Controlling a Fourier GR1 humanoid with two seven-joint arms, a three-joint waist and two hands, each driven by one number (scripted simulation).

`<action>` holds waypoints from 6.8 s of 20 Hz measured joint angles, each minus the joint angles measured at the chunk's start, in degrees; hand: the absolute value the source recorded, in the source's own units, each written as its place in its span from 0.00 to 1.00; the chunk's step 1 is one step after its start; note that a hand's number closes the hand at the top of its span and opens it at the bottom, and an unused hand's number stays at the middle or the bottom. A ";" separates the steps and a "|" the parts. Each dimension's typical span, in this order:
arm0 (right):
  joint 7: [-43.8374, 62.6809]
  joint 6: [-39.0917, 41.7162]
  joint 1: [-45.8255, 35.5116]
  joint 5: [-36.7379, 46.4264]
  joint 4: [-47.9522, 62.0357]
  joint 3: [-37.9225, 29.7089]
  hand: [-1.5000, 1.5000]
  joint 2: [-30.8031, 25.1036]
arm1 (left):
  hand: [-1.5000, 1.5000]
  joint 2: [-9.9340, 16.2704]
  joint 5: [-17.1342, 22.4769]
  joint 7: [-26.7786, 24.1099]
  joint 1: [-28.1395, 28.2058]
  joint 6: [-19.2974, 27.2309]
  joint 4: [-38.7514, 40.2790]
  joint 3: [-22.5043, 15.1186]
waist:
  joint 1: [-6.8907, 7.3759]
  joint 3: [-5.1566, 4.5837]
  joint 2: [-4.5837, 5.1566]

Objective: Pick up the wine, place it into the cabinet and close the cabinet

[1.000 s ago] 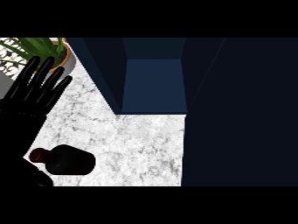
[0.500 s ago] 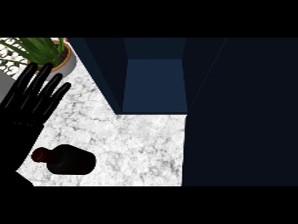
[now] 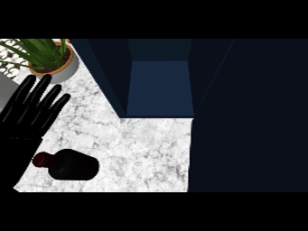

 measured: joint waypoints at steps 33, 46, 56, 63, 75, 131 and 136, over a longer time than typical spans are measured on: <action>2.26 0.68 -1.52 3.06 -0.56 2.10 0.00 3.56 | 0.00 4.89 -3.85 -15.15 8.64 -20.44 22.77 14.11 | -0.01 -0.01 0.03; 3.26 1.23 -2.94 2.98 -0.63 1.07 0.00 3.49 | 0.00 3.83 -14.14 -28.18 8.08 -25.91 37.11 13.74 | 0.00 -0.01 0.04; 3.69 1.12 -1.37 4.79 -1.94 3.25 0.00 4.48 | 0.00 4.70 -18.91 -35.74 3.60 -27.39 49.93 13.76 | -0.11 0.01 0.03; 2.51 2.46 -2.08 2.12 -0.31 -0.15 0.00 3.54 | 0.00 5.43 -23.37 -43.25 1.32 -28.51 59.72 12.70 | -0.13 -0.01 0.06; 4.00 1.94 -2.59 4.17 -1.46 1.13 0.00 4.07 | 0.00 5.05 -28.92 -54.17 -3.64 -26.90 75.33 11.00 | -0.20 -0.01 0.06; 1.40 3.28 -3.22 3.63 2.02 -1.79 0.00 4.02 | 1.00 -4.58 -17.85 -62.00 11.49 -18.59 54.99 2.34 | 0.40 0.09 -0.11; 0.75 4.04 -3.10 1.96 3.04 -3.50 0.00 3.52 | 1.00 -5.73 -14.19 -54.22 16.52 -16.45 41.10 -1.24 | 0.32 0.06 -0.06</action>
